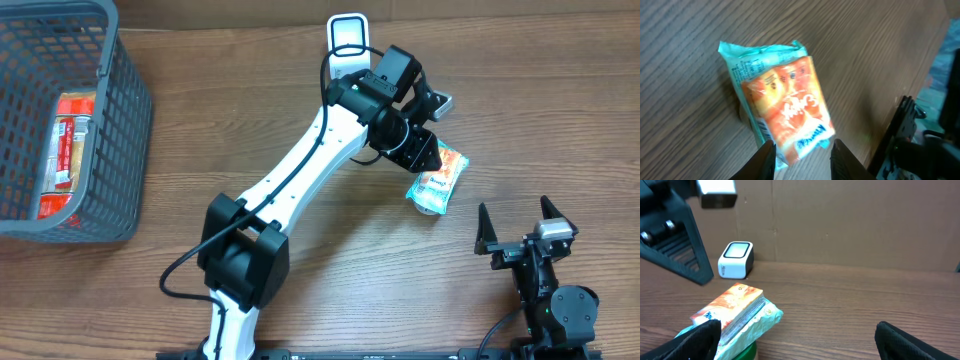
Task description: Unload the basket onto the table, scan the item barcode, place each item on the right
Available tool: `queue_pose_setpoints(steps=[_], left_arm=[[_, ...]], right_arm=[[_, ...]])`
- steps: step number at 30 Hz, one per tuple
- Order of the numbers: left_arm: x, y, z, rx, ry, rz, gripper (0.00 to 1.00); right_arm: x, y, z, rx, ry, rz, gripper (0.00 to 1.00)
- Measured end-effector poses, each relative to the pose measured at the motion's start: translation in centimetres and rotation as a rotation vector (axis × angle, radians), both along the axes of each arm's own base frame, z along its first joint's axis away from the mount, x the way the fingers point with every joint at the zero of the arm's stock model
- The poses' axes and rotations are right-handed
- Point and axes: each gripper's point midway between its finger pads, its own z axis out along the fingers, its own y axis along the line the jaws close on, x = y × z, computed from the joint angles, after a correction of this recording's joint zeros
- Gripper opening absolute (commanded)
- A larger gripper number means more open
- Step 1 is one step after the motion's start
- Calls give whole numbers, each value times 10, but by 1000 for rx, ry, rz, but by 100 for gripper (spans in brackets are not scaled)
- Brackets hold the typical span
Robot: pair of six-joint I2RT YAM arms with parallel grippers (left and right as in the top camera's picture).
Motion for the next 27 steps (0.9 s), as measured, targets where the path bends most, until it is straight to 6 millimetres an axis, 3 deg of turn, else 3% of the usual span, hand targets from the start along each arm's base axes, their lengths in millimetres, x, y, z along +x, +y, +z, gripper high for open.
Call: queue_pose_setpoints(steps=[8, 27], left_arm=[[1, -1, -24, 28, 45, -3, 26], [5, -4, -24, 19, 24, -1, 27]], right_arm=[[0, 0, 0, 0, 0, 0, 100], [0, 0, 0, 0, 0, 0, 100]])
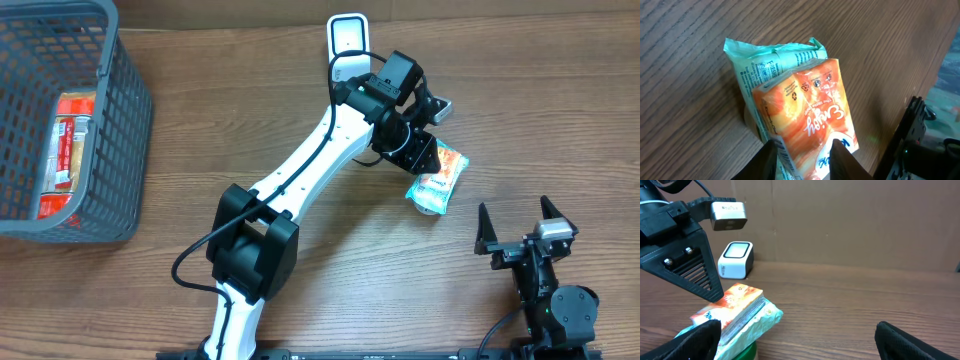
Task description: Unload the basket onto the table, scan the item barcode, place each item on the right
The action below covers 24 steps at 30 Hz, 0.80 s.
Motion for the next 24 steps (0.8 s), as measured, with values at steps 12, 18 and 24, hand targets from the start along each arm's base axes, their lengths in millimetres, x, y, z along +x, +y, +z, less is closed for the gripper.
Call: queue_pose_setpoints(steps=[12, 18, 24], left_arm=[[5, -2, 1, -10, -23, 2, 30], [6, -2, 0, -4, -28, 5, 29], [2, -4, -3, 22, -44, -2, 27]], right_arm=[[0, 0, 0, 0, 0, 0, 100], [0, 0, 0, 0, 0, -1, 100], [0, 0, 0, 0, 0, 0, 100]])
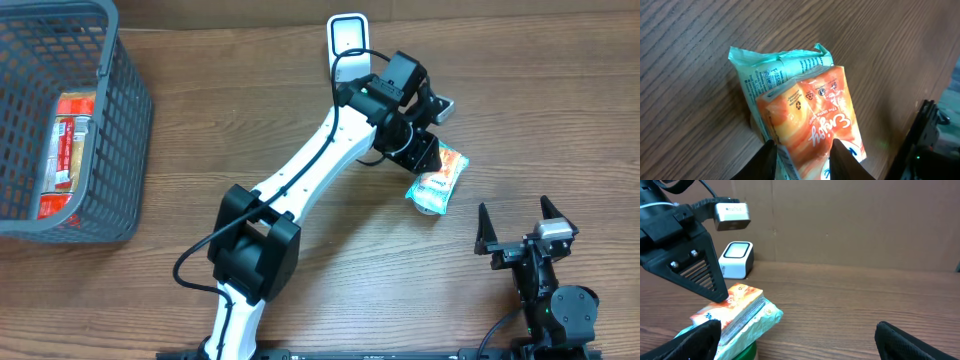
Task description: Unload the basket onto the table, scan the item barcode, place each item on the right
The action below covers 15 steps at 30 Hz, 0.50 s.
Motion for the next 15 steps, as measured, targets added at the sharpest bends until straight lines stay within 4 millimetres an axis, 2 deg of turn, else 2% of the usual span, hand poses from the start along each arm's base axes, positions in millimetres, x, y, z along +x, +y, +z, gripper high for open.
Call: queue_pose_setpoints(steps=[7, 15], left_arm=[[1, 1, -4, 29, -17, 8, 31], [1, 0, -4, 36, -21, 11, 29]], right_arm=[[0, 0, 0, 0, 0, 0, 100], [0, 0, 0, 0, 0, 0, 100]])
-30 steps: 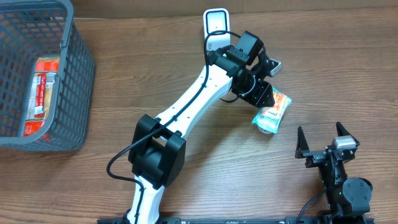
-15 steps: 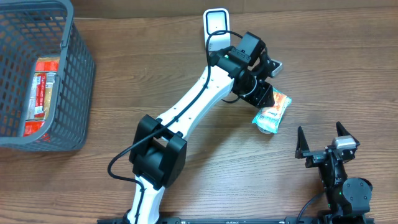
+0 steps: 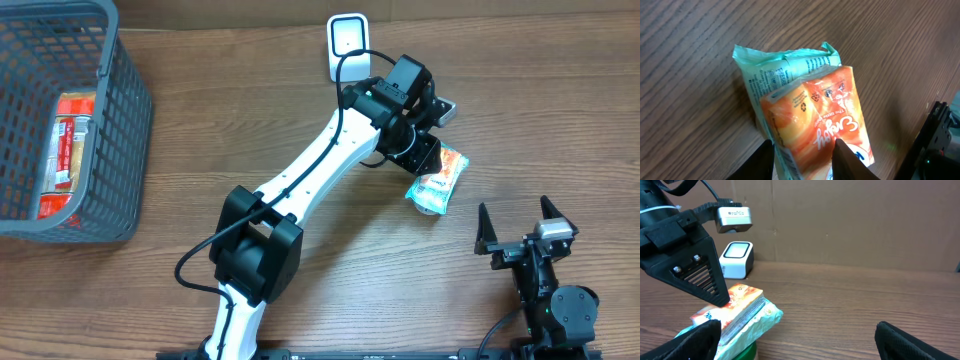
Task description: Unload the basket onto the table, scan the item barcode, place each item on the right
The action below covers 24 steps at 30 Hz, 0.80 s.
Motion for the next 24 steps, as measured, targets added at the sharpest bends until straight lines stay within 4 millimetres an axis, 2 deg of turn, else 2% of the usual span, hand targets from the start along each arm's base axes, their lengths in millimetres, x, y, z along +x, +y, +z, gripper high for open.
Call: queue_pose_setpoints(steps=[2, 4, 5, 15, 24], left_arm=[[-1, -1, -2, 3, 6, 1, 21], [-1, -1, -7, 9, 20, 10, 6], [-1, -1, -10, 12, 27, 12, 4], [-2, -3, -9, -30, 69, 11, 4], [6, 6, -3, -40, 77, 34, 4]], right_arm=[[0, 0, 0, 0, 0, 0, 100], [0, 0, 0, 0, 0, 0, 100], [0, 0, 0, 0, 0, 0, 100], [0, 0, 0, 0, 0, 0, 100], [0, 0, 0, 0, 0, 0, 100]])
